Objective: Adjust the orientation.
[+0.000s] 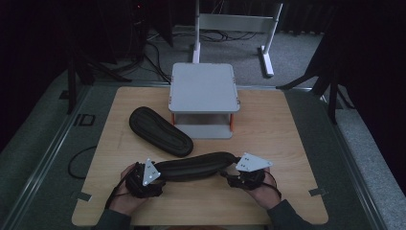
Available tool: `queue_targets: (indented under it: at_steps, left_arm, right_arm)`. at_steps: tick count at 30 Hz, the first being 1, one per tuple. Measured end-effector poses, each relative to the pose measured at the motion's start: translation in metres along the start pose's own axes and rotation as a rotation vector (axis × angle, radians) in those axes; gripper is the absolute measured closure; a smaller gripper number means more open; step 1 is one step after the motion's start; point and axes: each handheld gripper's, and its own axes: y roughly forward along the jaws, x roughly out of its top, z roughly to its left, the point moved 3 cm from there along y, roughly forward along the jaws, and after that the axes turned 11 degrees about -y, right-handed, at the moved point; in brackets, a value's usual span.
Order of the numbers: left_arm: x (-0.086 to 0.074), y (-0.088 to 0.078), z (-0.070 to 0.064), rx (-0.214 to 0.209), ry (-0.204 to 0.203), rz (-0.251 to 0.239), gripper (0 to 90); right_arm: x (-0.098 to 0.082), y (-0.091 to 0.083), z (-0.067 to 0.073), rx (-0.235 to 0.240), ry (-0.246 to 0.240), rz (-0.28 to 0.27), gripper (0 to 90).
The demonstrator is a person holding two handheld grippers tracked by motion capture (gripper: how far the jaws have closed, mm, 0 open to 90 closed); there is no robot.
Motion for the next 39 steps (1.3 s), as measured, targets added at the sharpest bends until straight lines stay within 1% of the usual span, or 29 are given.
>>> queue_targets:
  at_steps: [2, 3, 5, 6, 7, 9, 10, 11, 12, 14, 15, 16, 18, 19, 21, 23, 25, 26, 27, 29, 30, 31, 32, 34, 35, 36, 37, 38, 39]
  left_arm:
    - [0.0, 0.0, 0.0, 0.011, 0.003, 0.0, 38.0]
    - [0.001, -0.002, -0.001, 0.026, 0.019, 0.004, 39.3]
    - [0.0, -0.003, -0.002, 0.025, 0.018, 0.001, 42.4]
    - [0.0, -0.004, -0.002, 0.018, 0.02, 0.002, 44.5]
    - [0.0, -0.009, -0.004, -0.012, 0.017, -0.015, 47.4]
    - [0.001, -0.014, -0.006, -0.058, 0.01, -0.029, 53.4]
    - [0.001, -0.017, -0.007, -0.075, 0.008, -0.035, 56.0]
    - [0.001, -0.017, -0.007, -0.075, 0.008, -0.035, 57.9]
    - [0.001, -0.02, -0.01, -0.115, -0.011, -0.04, 60.1]
    - [0.002, -0.023, -0.014, -0.16, -0.04, -0.03, 64.5]
    - [0.002, -0.023, -0.014, -0.16, -0.04, -0.03, 65.0]
    - [0.001, -0.023, -0.018, -0.163, -0.055, -0.016, 65.0]
    - [0.001, -0.023, -0.019, -0.165, -0.065, -0.009, 65.2]
    - [0.001, -0.023, -0.019, -0.173, -0.084, -0.001, 65.5]
    - [0.001, -0.022, -0.018, -0.18, -0.111, 0.012, 65.8]
    - [0.002, -0.022, -0.016, -0.205, -0.161, 0.013, 65.9]
    - [0.002, -0.021, -0.015, -0.226, -0.201, 0.011, 65.9]
    - [0.003, -0.02, -0.016, -0.241, -0.215, 0.017, 65.9]
    - [0.003, -0.018, -0.017, -0.247, -0.217, 0.021, 65.9]
    - [0.002, -0.016, -0.022, -0.269, -0.215, 0.039, 65.5]
    - [0.002, -0.016, -0.022, -0.269, -0.215, 0.039, 64.6]
    - [0.001, -0.014, -0.029, -0.305, -0.201, 0.049, 64.6]
    - [0.001, -0.013, -0.032, -0.32, -0.189, 0.051, 63.0]
    - [0.003, -0.014, -0.038, -0.34, -0.157, 0.046, 58.0]
    - [0.005, -0.014, -0.04, -0.34, -0.146, 0.036, 55.0]
    - [0.005, -0.014, -0.04, -0.34, -0.146, 0.036, 50.3]
    - [0.01, -0.015, -0.042, -0.306, -0.125, -0.002, 50.3]
    - [0.013, -0.016, -0.042, -0.29, -0.12, -0.017, 39.6]
    - [0.016, -0.015, -0.041, -0.281, -0.114, -0.025, 38.0]
  right_arm:
    - [0.0, 0.0, -0.001, -0.001, 0.009, -0.005, 44.5]
    - [0.0, 0.0, -0.001, -0.004, 0.012, -0.008, 44.4]
    - [0.0, 0.0, -0.002, -0.006, 0.017, -0.01, 44.3]
    - [0.0, -0.001, -0.004, -0.02, 0.021, -0.013, 43.4]
    - [0.0, -0.002, -0.005, -0.026, 0.026, -0.014, 42.4]
    - [-0.001, -0.004, -0.007, -0.036, 0.033, -0.013, 42.2]
    - [-0.001, -0.004, -0.008, -0.04, 0.039, -0.014, 41.9]
    - [-0.001, -0.005, -0.009, -0.047, 0.043, -0.017, 41.0]
    - [-0.002, -0.006, -0.01, -0.055, 0.045, -0.016, 40.9]
    - [-0.002, -0.007, -0.01, -0.066, 0.06, -0.022, 38.9]
    - [-0.002, -0.007, -0.01, -0.066, 0.06, -0.022, 38.9]
    - [-0.001, -0.009, -0.011, -0.086, 0.074, -0.022, 35.6]
    - [-0.001, -0.01, -0.01, -0.083, 0.082, -0.023, 34.2]
    - [0.0, -0.012, -0.006, -0.085, 0.077, -0.017, 30.7]
    - [-0.001, -0.014, -0.004, -0.088, 0.072, -0.017, 29.3]
    - [-0.002, -0.016, 0.0, -0.09, 0.082, -0.021, 27.3]
    - [-0.007, -0.015, 0.003, -0.074, 0.101, -0.006, 23.8]
    - [-0.014, -0.009, 0.004, -0.049, 0.123, 0.02, 22.8]
    - [-0.014, -0.009, 0.004, -0.049, 0.123, 0.02, 22.8]
    - [-0.02, 0.0, 0.005, -0.03, 0.151, 0.046, 21.6]
    - [-0.02, 0.0, 0.005, -0.03, 0.151, 0.046, 21.6]
    - [-0.023, 0.004, 0.005, -0.022, 0.156, 0.057, 21.7]
    - [-0.027, 0.013, 0.005, -0.022, 0.162, 0.089, 22.6]
    - [-0.029, 0.018, 0.003, -0.018, 0.166, 0.097, 23.6]
    - [-0.029, 0.019, 0.002, -0.02, 0.18, 0.09, 23.7]
    - [-0.029, 0.019, 0.002, -0.02, 0.18, 0.09, 23.7]
    - [-0.029, 0.019, 0.0, -0.022, 0.18, 0.084, 24.0]
    - [-0.028, 0.02, -0.003, -0.034, 0.17, 0.092, 24.7]
    - [-0.028, 0.021, -0.004, -0.047, 0.164, 0.109, 24.6]
